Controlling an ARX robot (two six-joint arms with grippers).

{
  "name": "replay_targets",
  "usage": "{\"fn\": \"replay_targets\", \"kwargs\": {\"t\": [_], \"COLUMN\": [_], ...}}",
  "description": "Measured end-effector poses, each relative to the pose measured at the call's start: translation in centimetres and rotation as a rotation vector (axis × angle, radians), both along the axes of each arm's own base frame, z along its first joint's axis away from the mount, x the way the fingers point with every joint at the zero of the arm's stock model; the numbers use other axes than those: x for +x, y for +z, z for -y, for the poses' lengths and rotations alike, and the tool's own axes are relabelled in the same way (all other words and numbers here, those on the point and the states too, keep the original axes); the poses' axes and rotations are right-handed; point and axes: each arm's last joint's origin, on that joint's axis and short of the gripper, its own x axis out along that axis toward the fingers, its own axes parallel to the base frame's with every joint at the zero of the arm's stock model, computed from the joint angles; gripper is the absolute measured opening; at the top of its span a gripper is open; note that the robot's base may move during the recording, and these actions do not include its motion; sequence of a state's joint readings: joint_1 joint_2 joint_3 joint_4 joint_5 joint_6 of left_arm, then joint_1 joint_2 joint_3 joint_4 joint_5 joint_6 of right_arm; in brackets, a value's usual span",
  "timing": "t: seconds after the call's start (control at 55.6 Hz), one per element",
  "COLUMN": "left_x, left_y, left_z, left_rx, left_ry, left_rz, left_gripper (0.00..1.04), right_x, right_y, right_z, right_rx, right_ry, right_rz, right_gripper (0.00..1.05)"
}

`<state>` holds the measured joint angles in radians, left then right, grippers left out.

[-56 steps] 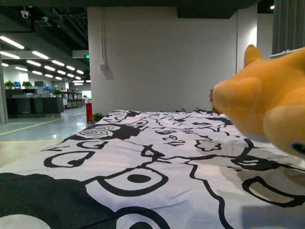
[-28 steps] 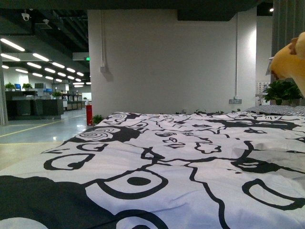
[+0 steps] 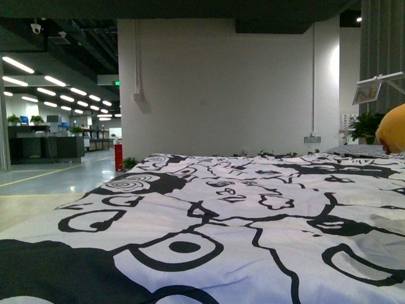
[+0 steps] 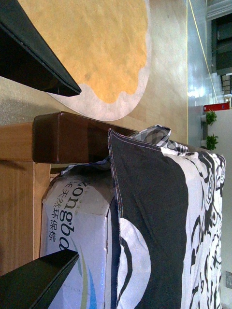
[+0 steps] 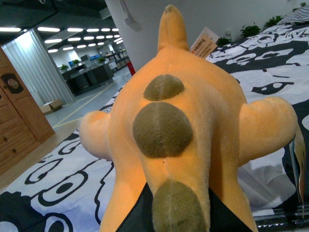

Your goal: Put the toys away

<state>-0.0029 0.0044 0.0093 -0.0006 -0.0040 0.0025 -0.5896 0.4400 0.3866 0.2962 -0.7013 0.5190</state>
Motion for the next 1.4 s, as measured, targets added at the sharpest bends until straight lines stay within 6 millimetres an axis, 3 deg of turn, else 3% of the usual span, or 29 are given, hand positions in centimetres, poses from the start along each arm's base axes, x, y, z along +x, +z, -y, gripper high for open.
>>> {"fn": "replay_targets", "kwargs": {"t": [0.395,1.078,1.204,1.402], "left_x": [0.0,0.0,0.0,0.0], "left_y": [0.0,0.0,0.0,0.0], "left_z": [0.0,0.0,0.0,0.0], "left_rx": [0.000,0.000,0.000,0.000], "left_ry": [0.000,0.000,0.000,0.000], "left_rz": [0.000,0.000,0.000,0.000], "left_gripper": [0.98,0.98,0.98,0.98], "right_x": [-0.1,0.2,-0.6,-0.9], "right_y": [-2.9,-3.1,-4.0,-5.8], "right_z": [-0.7,-1.0,-1.4,-2.7], "right_rx": [-0.012,-0.076,-0.202,-0.324], "right_ry": [-0.053,-0.138,-0.159,-0.169], "right_rz": [-0.070,-0.077,-0.177,-0.169], "right_gripper": [0.07,0.07,0.07,0.07]}}
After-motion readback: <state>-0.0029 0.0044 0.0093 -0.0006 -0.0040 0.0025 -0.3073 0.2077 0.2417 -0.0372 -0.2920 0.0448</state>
